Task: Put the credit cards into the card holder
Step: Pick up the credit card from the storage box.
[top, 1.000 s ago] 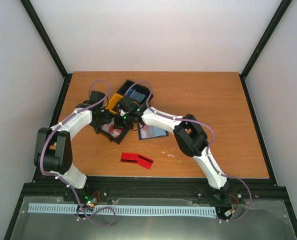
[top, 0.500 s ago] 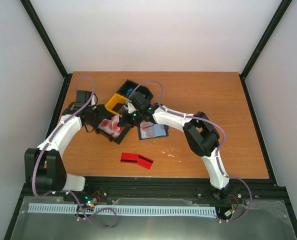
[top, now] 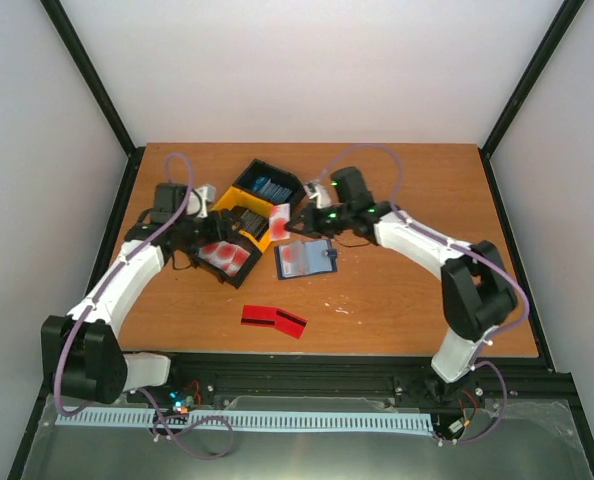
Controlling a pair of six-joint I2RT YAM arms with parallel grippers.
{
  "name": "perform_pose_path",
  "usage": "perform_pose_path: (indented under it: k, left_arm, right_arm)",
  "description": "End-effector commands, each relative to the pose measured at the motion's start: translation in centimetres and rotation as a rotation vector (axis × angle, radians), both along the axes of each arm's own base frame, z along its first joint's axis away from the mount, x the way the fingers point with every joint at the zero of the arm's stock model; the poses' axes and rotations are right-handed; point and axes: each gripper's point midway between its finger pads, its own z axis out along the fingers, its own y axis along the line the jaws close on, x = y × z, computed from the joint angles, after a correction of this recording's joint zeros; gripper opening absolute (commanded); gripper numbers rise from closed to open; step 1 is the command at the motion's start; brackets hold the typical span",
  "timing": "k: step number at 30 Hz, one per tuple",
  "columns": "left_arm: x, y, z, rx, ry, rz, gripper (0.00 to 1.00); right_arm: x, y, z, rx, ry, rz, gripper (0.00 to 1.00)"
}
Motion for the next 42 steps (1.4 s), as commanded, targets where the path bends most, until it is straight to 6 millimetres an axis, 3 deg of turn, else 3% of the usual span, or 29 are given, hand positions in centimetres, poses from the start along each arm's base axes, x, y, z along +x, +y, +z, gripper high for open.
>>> perform_pose_path:
  k: [1,4,7,11,17,24,31,38,40,42]
  left_arm:
    - [0.0,-5.6,1.6,-0.033,-0.059,-0.154,0.68]
    - [-0.1,-9.0,1.2,-0.090,-0.022,-0.217,0.67]
    - [-0.4,-11.3,2.2,-0.241,-0.021,-0.283,0.76]
    - [-0.7,-12.8,4.3,-0.368,-0.038,-0.342,0.95]
    - [-1.2,-13.9,3.6,-0.488,0.051,-0.370,0.95]
    - [-2.7,-15.0,6.3,-0.608,-0.003,-0.485,0.74]
    - [-2.8,-15.2,4.8,-0.620,0.059,-0.475,0.36]
    - [-3.3,-15.6,5.4,-0.646,0.040,-0.524,0.20]
    - [-3.5,-15.8,5.3,-0.642,0.039,-0.537,0.08]
    - [-3.3,-15.7,4.7,-0.628,0.048,-0.523,0.01]
  right_arm:
    - [-0.2,-5.7,-3.1,-0.092,0.035,-0.053,0.03]
    - [-0.4,-7.8,-3.4,-0.070,0.043,-0.060,0.03]
    - [-0.9,-8.4,-1.9,0.015,0.013,-0.035,0.03]
    - [-1.4,-8.3,1.0,0.133,-0.040,0.008,0.03]
    - [-2.6,-7.8,3.9,0.272,-0.053,0.066,0.03]
    - [-3.5,-7.5,4.4,0.323,-0.030,0.133,0.03]
    - [-3.7,-7.3,4.3,0.350,-0.001,0.161,0.03]
    - [-4.0,-7.3,3.3,0.338,0.040,0.172,0.03]
    - [-3.7,-7.2,3.1,0.333,0.043,0.163,0.03]
    - [-3.2,-7.3,2.4,0.299,0.048,0.138,0.14]
